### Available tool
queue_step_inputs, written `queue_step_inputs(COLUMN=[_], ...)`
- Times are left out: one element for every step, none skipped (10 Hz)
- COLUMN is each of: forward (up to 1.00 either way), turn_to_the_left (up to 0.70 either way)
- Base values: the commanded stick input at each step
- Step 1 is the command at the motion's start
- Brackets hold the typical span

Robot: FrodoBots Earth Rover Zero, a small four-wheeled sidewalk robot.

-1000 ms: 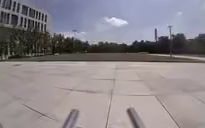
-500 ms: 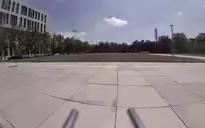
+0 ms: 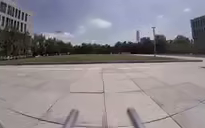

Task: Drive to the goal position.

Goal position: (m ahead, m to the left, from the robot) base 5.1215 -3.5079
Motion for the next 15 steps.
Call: queue_step_inputs(forward=[0.70, 0.70, 0.70, 0.70, 0.70, 0.70, 0.70, 0.70, 0.70, 0.70, 0.70, 0.70, 0.70, 0.70, 0.70], turn_to_the_left=[0.00, 0.00, 0.00, 0.00, 0.00, 0.00, 0.00, 0.00, 0.00, 0.00, 0.00, 0.00, 0.00, -0.04, -0.15])
